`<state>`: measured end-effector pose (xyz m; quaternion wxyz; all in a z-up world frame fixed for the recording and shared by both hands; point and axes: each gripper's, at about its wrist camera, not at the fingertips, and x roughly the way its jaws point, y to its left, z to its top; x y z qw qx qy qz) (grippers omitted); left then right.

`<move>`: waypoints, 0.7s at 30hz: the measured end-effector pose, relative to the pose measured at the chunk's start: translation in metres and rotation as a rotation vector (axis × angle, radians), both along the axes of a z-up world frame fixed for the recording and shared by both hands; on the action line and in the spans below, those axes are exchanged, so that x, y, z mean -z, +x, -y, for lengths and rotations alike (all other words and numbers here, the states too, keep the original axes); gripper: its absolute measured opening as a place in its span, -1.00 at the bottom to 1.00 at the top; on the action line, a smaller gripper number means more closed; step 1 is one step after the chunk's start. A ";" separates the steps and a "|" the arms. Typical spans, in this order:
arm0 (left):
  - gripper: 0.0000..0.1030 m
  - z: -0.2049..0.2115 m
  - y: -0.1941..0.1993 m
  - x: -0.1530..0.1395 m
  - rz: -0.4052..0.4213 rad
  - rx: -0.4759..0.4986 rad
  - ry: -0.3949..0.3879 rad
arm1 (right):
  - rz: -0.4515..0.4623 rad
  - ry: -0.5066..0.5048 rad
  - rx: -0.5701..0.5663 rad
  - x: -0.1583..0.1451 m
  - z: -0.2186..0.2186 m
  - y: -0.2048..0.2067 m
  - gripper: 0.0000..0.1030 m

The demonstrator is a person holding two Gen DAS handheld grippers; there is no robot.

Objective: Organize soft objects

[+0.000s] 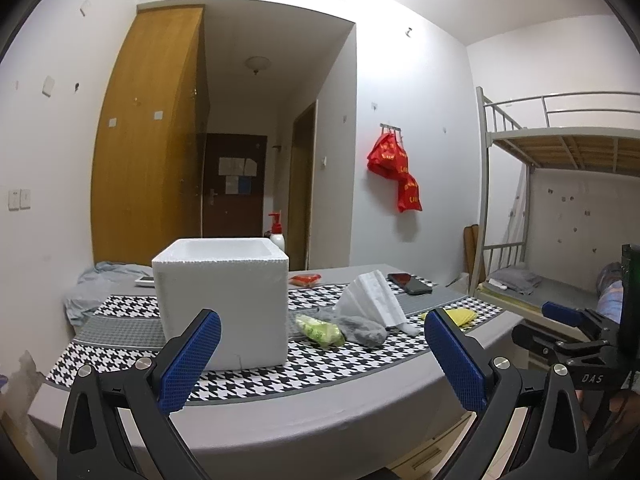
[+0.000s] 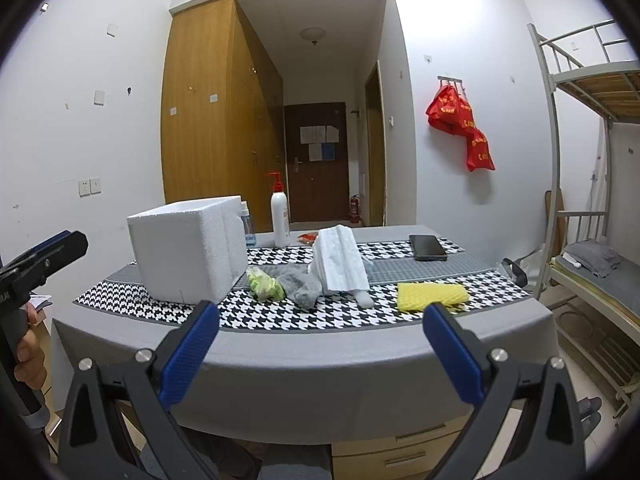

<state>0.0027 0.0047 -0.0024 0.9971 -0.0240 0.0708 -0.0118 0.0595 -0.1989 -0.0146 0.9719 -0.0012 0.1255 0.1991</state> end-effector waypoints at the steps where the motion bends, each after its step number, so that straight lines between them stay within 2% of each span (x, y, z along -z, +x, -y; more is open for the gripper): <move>1: 0.98 -0.001 0.000 0.000 0.000 -0.003 0.000 | 0.000 0.001 0.000 0.000 0.000 0.000 0.99; 21: 0.98 0.000 0.004 -0.005 -0.022 -0.042 0.008 | 0.006 0.003 0.003 -0.004 0.003 -0.001 0.99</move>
